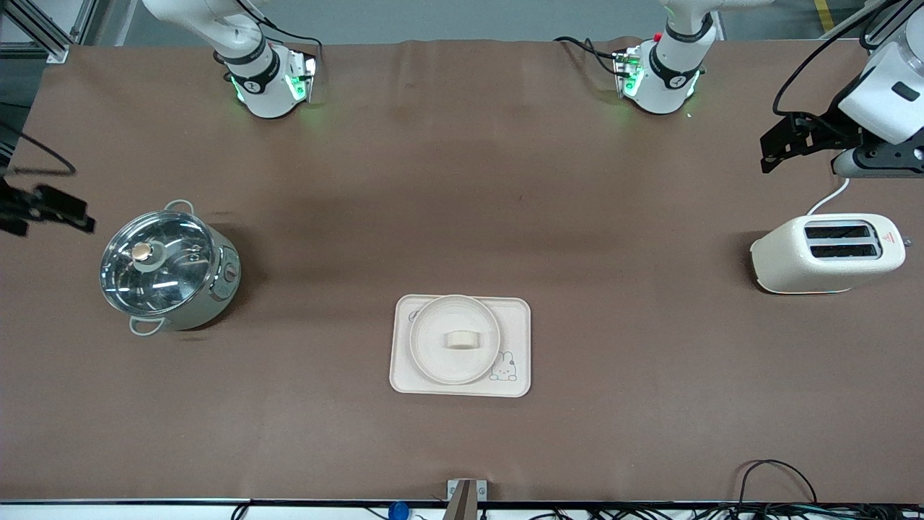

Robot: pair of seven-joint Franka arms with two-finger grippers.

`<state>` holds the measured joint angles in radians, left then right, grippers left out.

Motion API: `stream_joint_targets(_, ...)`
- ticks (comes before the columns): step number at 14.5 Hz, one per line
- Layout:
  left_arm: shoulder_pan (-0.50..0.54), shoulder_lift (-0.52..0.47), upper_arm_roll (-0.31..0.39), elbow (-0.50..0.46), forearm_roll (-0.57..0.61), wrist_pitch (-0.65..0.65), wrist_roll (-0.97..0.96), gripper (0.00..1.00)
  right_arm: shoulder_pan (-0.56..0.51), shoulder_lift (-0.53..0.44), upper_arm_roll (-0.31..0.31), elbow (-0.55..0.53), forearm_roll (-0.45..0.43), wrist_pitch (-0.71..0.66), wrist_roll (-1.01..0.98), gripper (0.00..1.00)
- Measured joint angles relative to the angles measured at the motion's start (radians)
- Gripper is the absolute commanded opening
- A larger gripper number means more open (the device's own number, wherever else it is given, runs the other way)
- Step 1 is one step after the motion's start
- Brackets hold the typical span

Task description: Place bun in plate and plate on tray

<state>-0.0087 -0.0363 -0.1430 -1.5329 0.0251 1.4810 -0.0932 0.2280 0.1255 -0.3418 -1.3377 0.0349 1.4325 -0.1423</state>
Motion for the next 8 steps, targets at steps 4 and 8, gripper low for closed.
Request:
stream_joint_targets(4, -0.001, 0.000, -0.001, 0.000, 0.000, -0.001, 0.000, 1.00, -0.175, -0.119, 0.184, -0.099, -0.017, -0.001, 0.000, 1.00)
stream_joint_targets(8, -0.002, 0.000, -0.002, 0.000, -0.002, -0.006, 0.000, 1.00, -0.233, -0.109, 0.267, -0.132, -0.018, 0.024, 0.000, 1.00)
